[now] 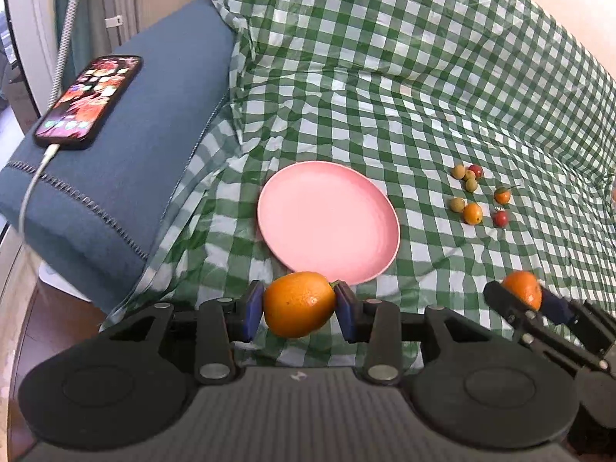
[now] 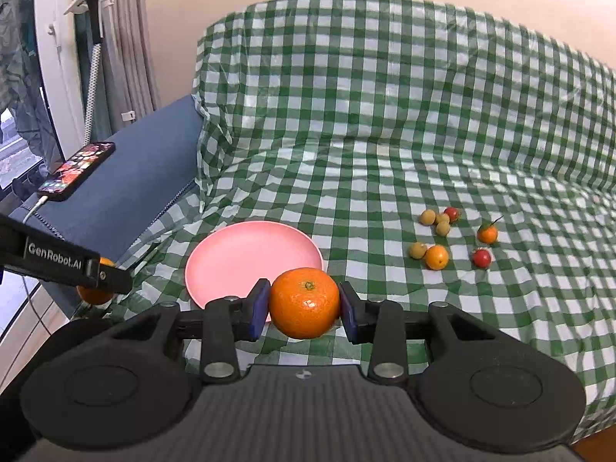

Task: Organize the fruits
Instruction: 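Carry both mandarins to the pink plate and open both grippers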

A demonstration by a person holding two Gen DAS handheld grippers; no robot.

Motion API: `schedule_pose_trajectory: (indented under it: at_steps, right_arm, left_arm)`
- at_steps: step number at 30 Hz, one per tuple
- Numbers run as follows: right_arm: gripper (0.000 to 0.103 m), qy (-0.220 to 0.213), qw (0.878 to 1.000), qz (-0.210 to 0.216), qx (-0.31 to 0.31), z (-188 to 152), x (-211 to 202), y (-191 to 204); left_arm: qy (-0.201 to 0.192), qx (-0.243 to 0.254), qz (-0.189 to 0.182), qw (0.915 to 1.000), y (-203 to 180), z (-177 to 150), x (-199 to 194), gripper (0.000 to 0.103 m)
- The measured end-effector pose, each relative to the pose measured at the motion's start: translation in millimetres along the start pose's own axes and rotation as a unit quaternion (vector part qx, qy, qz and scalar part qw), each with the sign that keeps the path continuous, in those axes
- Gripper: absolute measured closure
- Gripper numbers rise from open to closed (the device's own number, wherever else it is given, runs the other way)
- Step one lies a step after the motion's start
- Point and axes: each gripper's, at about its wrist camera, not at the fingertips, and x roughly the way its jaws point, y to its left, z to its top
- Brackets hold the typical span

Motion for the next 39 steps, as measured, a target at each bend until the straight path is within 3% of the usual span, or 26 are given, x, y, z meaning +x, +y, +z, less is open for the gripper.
schedule_pose_trajectory:
  at_steps: [23, 39]
  right_arm:
    - [0.063, 0.107, 0.993, 0.048, 0.011, 27.7, 173.6, -11.3]
    - [0.063, 0.129, 0.991, 0.028, -0.015, 21.0, 214.6, -12.0]
  left_arm:
    - [0.088, 0.019, 0.018, 0.9958, -10.9, 76.9, 171.0, 0.059]
    - [0.138, 0.035, 0.022, 0.9895, -18.0, 77.5, 231.0, 0.056]
